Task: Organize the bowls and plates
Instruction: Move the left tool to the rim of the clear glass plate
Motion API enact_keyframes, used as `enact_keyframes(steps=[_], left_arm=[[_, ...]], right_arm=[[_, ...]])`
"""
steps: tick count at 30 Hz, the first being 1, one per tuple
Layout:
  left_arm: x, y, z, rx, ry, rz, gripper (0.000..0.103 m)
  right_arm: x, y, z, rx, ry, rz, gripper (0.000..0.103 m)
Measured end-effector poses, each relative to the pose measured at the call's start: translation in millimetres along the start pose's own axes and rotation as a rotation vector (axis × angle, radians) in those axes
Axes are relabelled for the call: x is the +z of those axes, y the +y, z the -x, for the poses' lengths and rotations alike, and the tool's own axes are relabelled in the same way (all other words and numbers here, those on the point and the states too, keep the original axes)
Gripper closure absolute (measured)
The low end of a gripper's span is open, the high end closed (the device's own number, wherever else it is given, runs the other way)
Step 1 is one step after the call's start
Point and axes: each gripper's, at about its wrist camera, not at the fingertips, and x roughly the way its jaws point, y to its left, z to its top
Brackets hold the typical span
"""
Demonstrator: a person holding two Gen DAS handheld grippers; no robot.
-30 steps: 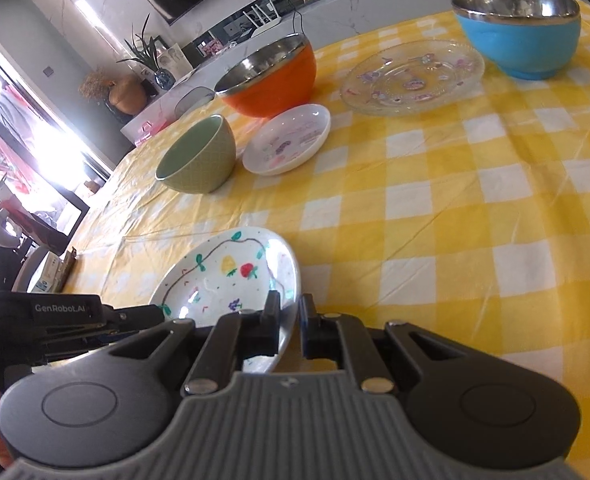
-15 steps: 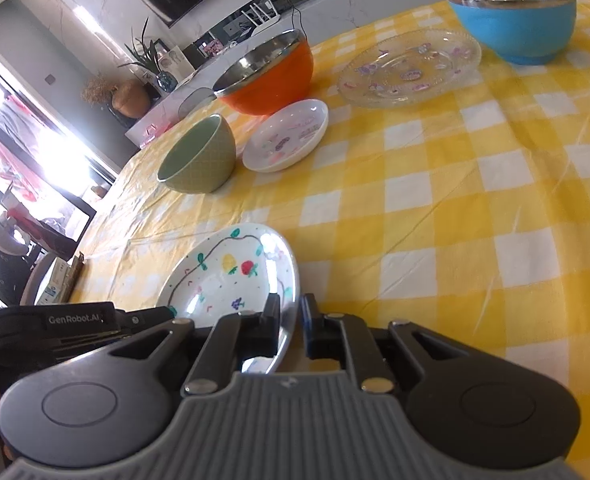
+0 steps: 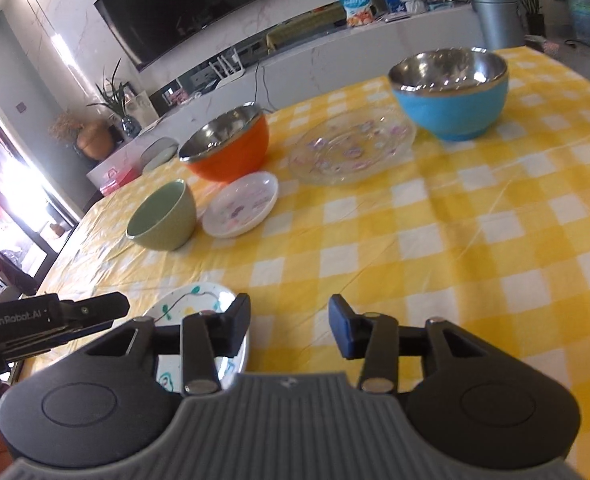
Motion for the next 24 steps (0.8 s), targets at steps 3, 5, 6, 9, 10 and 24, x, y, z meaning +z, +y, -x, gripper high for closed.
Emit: enact_keyframes(steps=[3,5,6,9,10,24], left_arm=[[8,-19,2,-0.046,-0.025,-0.033,0.065],[16,-31,3,-0.072,-0.050,-0.054,0.065],[20,-37,2,-0.085,-0.060,-0.062,0.065],[32,-47,-5,-0.140,-0.080,-0.054,0.064],[35,-49,-8,-0.155,-0.086,-0.047,0.063],[68,-56,-104,-0.151,-0.024,-0.036,0.062]], right_arm=[[11,-3,15,-0.037,-0.043,0.038,0.051],[21,-4,28,-0.070,-0.099,0.057,0.044],[27,-6,34,-0.085,-0.125,0.062,0.039],[43,-14,44,-0.116,-0.168,0.065,0.035],[48,-17,45,-0.118,-0.173,0.062,0.035],[82,-60,-24,-0.127,-0.154,-0.068,0.051]])
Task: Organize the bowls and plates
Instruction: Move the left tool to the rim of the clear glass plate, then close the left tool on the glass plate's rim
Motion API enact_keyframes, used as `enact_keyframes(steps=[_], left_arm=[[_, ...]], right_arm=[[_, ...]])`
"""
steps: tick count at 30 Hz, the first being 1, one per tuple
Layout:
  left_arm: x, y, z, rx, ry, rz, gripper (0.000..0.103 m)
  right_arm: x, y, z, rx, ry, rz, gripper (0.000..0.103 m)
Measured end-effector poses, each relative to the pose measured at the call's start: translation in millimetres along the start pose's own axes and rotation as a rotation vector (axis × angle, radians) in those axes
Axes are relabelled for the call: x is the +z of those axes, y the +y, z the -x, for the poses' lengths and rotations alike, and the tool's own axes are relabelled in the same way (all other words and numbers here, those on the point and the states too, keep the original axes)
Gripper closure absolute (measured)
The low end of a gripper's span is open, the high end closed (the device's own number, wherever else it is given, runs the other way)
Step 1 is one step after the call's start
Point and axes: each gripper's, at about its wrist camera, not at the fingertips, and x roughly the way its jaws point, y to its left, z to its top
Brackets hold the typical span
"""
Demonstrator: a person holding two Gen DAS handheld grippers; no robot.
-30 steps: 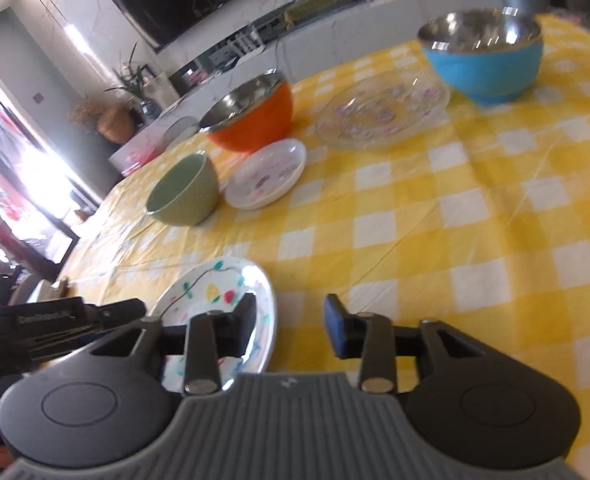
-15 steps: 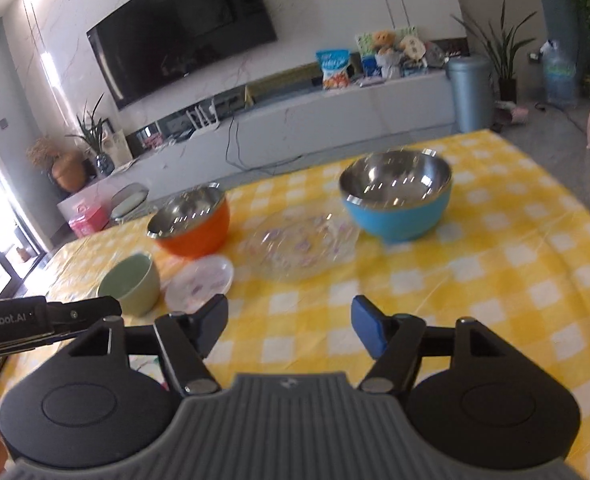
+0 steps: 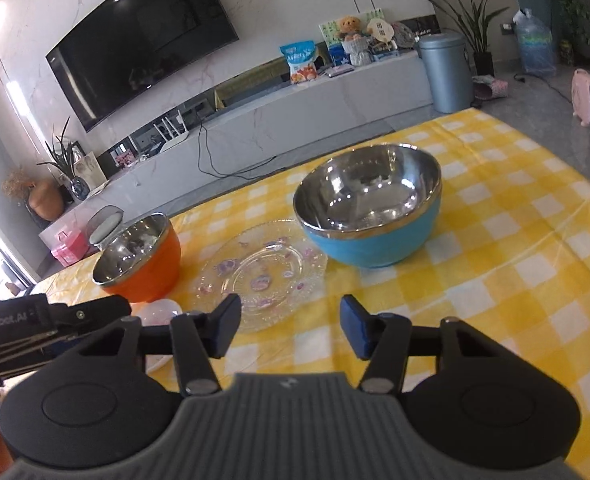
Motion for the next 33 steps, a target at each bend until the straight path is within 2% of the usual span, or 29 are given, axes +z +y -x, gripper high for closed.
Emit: enact_keyframes(steps=[9,13,24,28,31,33], left_arm=[[17,3,-54,0.060,0.037,-0.079,0.063],[20,2,-74,0.092,0.060,-0.128,0.062],[26,18,-95,0.113,0.107,-0.083,0.063],[24,19,-102,0.109,0.132,-0.073,0.070],[23,16,-103,0.109,0.129,-0.100,0.073],[21,13,-102,0.099,0.133,-0.111,0.079]], right_arm=[[11,-20,-37,0.062,0.008,-0.084,0.063],[10,-34,-50,0.083,0.017,-0.131,0.065],[7,-42,-75,0.104,0.047,-0.169,0.069],[6,-43,-82,0.120,0.064,-0.187,0.075],[4,-44,-86,0.128,0.073,-0.187,0.078],[4,-45,-87,0.133,0.074,-0.188,0.079]])
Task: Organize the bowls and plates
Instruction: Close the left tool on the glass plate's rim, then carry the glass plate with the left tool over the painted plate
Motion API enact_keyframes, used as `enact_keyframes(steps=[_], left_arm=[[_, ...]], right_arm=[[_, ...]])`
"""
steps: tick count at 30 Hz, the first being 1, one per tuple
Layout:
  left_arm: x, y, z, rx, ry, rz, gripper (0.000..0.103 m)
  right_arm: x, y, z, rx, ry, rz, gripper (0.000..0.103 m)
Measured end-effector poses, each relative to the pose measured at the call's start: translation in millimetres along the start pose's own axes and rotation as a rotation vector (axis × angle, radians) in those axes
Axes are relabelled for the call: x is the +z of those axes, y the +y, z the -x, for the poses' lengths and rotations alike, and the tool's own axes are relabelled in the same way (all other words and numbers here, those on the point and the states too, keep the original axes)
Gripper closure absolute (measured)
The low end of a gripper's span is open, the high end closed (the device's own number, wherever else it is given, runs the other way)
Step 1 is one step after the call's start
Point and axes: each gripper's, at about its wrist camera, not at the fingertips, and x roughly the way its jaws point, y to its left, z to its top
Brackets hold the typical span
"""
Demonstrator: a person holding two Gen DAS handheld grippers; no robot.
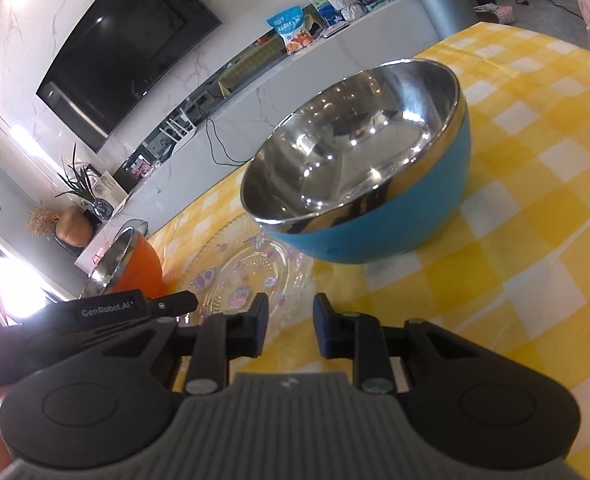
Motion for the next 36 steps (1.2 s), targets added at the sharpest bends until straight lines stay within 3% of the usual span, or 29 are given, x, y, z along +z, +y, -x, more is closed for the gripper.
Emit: enact_keyframes(steps=[5,7,10,19,36], left_arm=[[4,1,1,0.001,0.007,0.008,0.081],[4,2,2,0.002,0.008,0.011,0.082],[3,1,5,0.006,0.011,0.014,0.085],[-11,-11,34,0.011,0.027,-0.013,0.088],[-78,-45,92,-0.124,0.065,0.091,0.088]], right_arm=[[-2,-3,-4,0.036,0.017,-0.035,0.084],[-2,-4,-4,0.033,0.011,-0.027,0.091],[-3,-11,-3,0.050,0.010,-0.072,0.093],[-4,-8,16,0.006,0.069,-0.044,0.093],[-28,-28,103,-0.112,0.201,-0.090,0.093]])
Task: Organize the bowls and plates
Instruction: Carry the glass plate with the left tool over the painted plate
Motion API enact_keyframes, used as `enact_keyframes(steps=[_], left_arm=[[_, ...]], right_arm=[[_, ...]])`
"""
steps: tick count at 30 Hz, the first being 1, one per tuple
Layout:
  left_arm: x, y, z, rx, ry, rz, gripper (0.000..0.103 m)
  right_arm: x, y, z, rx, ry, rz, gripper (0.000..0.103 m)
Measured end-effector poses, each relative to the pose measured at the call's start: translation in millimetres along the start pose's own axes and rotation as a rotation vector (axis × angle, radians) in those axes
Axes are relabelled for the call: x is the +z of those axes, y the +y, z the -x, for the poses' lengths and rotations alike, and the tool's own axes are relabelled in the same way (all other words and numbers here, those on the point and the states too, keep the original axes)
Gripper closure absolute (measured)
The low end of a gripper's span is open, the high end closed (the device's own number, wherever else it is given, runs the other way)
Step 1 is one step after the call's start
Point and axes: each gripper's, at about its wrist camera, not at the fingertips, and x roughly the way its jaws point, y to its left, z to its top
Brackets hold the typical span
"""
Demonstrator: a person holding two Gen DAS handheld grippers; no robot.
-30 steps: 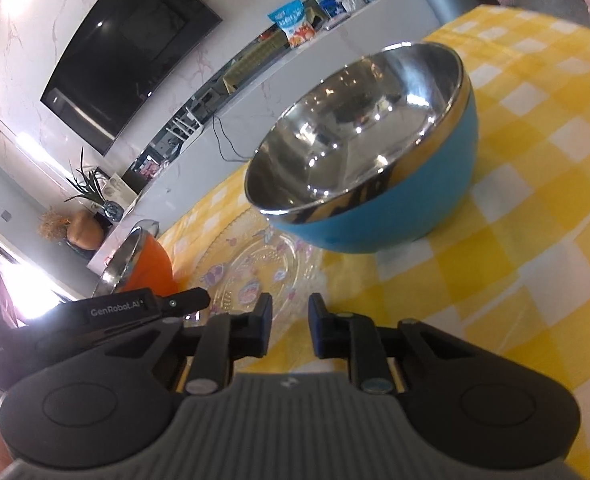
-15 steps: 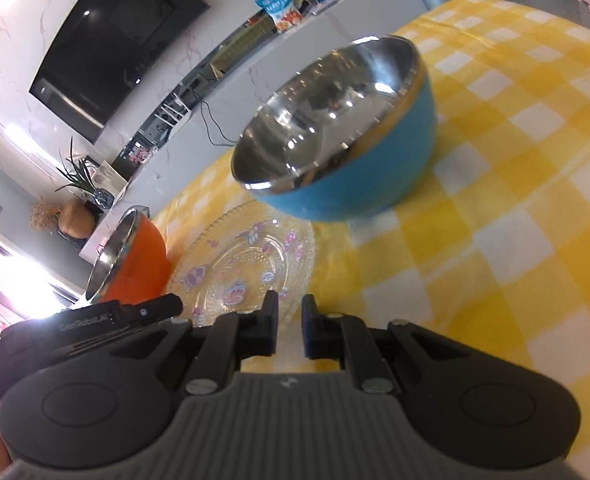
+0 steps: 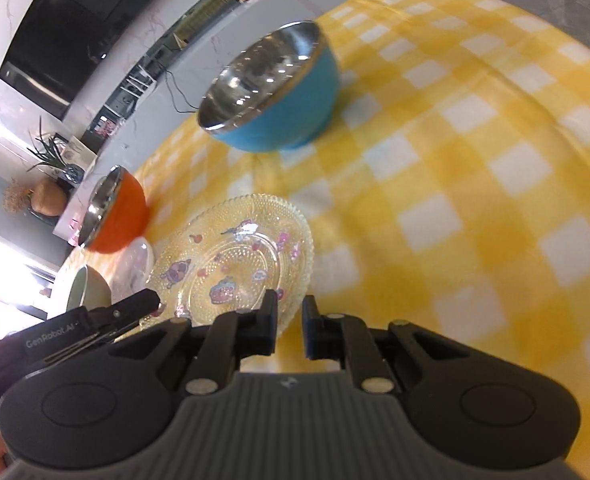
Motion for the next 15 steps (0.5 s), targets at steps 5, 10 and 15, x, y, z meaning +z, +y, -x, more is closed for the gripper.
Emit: enact_keyframes(steps=[5,10,15], left_arm=[[-20,-11,-1,-0.021,0.012,-0.017,0.088],[-28,-2,-7,-0.028,0.032,-0.022,0.088],[-30,4,-7,-0.033,-0.002,-0.020,0.086]], right_arm=[[-11,-11,16,-0.073,-0.001,-0.013,0.093],[-14,-17,19,-0.078,-0.008,-0.026,0.095],[-12,-20,20,-0.058,-0.023,-0.061,0.089]])
